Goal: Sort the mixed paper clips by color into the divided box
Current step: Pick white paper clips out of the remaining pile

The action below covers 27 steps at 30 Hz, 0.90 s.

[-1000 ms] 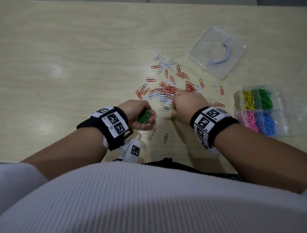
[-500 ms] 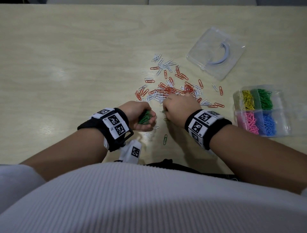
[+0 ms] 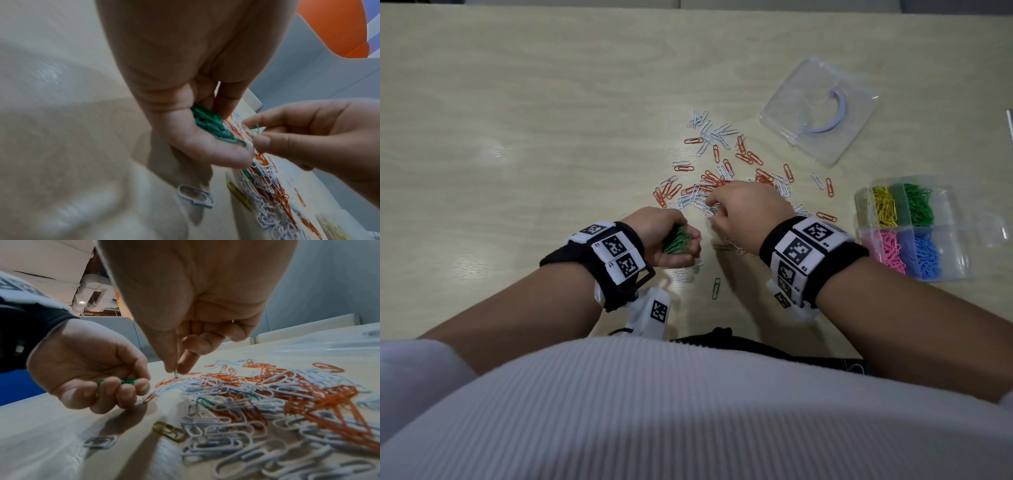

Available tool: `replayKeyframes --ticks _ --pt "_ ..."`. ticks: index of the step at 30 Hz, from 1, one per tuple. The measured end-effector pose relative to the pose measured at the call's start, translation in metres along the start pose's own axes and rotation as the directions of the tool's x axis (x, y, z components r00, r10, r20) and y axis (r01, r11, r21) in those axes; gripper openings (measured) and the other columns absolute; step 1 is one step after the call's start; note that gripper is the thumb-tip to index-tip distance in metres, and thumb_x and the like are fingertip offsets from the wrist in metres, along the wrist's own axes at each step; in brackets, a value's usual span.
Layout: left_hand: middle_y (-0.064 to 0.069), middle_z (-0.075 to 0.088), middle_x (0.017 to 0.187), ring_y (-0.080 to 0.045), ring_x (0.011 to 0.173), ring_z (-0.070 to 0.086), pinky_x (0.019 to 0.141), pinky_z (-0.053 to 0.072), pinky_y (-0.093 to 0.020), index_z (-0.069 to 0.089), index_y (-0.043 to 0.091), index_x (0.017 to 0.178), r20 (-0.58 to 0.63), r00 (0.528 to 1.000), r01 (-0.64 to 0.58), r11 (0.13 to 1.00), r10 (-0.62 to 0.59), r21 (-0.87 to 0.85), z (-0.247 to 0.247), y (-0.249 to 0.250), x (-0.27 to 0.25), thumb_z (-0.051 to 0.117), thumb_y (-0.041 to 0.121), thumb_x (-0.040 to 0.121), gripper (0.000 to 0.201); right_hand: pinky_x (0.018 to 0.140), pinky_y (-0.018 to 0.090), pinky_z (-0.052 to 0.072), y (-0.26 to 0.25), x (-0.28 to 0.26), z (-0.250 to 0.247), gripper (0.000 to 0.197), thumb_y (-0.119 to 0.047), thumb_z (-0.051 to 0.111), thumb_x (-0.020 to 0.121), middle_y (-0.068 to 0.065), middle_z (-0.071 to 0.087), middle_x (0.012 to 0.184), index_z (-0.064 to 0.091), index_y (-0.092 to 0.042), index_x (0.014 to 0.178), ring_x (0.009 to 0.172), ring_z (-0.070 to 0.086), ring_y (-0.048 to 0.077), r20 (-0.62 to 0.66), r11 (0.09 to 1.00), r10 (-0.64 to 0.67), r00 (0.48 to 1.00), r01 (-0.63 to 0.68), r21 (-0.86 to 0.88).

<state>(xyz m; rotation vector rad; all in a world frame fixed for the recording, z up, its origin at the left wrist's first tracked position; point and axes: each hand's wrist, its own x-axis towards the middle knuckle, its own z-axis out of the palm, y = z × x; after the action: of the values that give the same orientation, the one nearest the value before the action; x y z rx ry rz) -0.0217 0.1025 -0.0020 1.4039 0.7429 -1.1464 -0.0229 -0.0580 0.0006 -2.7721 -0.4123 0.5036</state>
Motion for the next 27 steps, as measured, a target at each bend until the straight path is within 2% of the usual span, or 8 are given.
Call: replayKeyframes --ticks 6,9,15,17,19,22,24,27 --pt "-0.006 0.060 0.056 -0.018 0.064 0.059 0.054 0.056 -0.023 0.058 0.007 0.082 -0.010 1.000 -0.002 1.000 0.002 -0.007 -0.001 -0.002 0.000 0.033 0.020 0.098 0.032 0.079 0.031 0.048 0.000 -0.002 -0.004 0.006 -0.030 0.064 0.085 -0.007 0.065 0.086 0.061 -0.026 0.088 0.086 0.060 0.017 0.006 0.991 0.087 0.996 -0.087 0.104" --pt "-0.006 0.060 0.058 -0.018 0.062 0.059 0.057 0.056 -0.023 0.058 0.007 0.083 -0.004 1.000 -0.006 1.000 0.006 -0.011 -0.001 -0.002 0.000 0.034 0.021 0.098 0.032 0.074 0.031 0.050 0.000 -0.002 -0.005 0.015 -0.035 0.068 0.083 -0.008 0.063 0.075 0.060 -0.024 0.077 0.078 0.059 0.014 0.005 0.985 0.098 0.995 -0.098 0.144" --pt "-0.006 0.060 0.059 -0.016 0.058 0.059 0.056 0.056 -0.023 0.058 0.007 0.083 -0.008 1.000 -0.007 1.000 0.007 -0.012 0.000 -0.002 0.001 0.033 0.021 0.099 0.033 0.080 0.031 0.050 0.000 0.000 -0.004 0.011 -0.027 0.058 0.090 -0.007 0.068 0.086 0.069 -0.024 0.090 0.087 0.061 0.015 -0.030 0.983 0.080 0.996 -0.074 0.170" --pt "-0.007 0.059 0.062 -0.016 0.062 0.059 0.058 0.056 -0.023 0.058 0.008 0.084 -0.001 1.000 -0.005 1.000 0.005 -0.020 -0.001 -0.002 0.001 0.033 0.021 0.099 0.031 0.080 0.027 0.048 0.001 -0.001 -0.006 0.014 -0.029 0.058 0.091 -0.013 0.065 0.084 0.071 -0.026 0.093 0.085 0.059 0.010 -0.056 0.969 0.076 0.996 -0.060 0.241" --pt "-0.007 0.060 0.065 -0.017 0.064 0.060 0.060 0.056 -0.023 0.057 0.008 0.085 0.018 1.000 -0.009 0.999 0.009 -0.034 -0.001 -0.002 0.001 0.035 0.021 0.098 0.029 0.080 0.023 0.043 -0.003 -0.002 -0.009 0.015 -0.031 0.060 0.090 -0.019 0.056 0.080 0.073 -0.027 0.097 0.085 0.054 0.004 -0.033 0.951 0.009 0.999 0.002 0.311" --pt "-0.010 0.060 0.071 -0.021 0.070 0.063 0.066 0.056 -0.026 0.058 0.006 0.092 0.036 0.998 -0.043 0.997 0.045 -0.058 0.001 -0.001 0.000 0.040 0.020 0.097 0.023 0.082 0.023 0.041 -0.012 -0.003 -0.009 0.018 -0.029 0.061 0.090 -0.016 0.056 0.089 0.074 -0.029 0.103 0.090 0.052 0.003 0.020 0.944 -0.112 0.994 0.100 0.313" --pt "-0.008 0.060 0.067 -0.018 0.062 0.062 0.066 0.056 -0.026 0.058 0.006 0.090 0.048 0.997 -0.059 0.995 0.063 -0.077 0.003 -0.001 -0.001 0.039 0.022 0.098 0.025 0.081 0.023 0.042 -0.010 -0.001 -0.005 0.018 -0.026 0.058 0.091 -0.013 0.060 0.093 0.072 -0.028 0.102 0.090 0.055 0.005 -0.029 0.940 -0.051 0.998 0.057 0.337" --pt "-0.004 0.058 0.055 -0.013 0.049 0.059 0.058 0.055 -0.022 0.058 0.009 0.080 0.030 0.998 -0.049 0.997 0.051 -0.064 0.002 -0.001 -0.001 0.036 0.023 0.099 0.032 0.081 0.029 0.048 0.005 0.000 -0.001 0.019 -0.020 0.050 0.091 -0.008 0.065 0.093 0.067 -0.026 0.095 0.087 0.058 0.014 -0.076 0.947 0.159 0.984 -0.130 0.294"
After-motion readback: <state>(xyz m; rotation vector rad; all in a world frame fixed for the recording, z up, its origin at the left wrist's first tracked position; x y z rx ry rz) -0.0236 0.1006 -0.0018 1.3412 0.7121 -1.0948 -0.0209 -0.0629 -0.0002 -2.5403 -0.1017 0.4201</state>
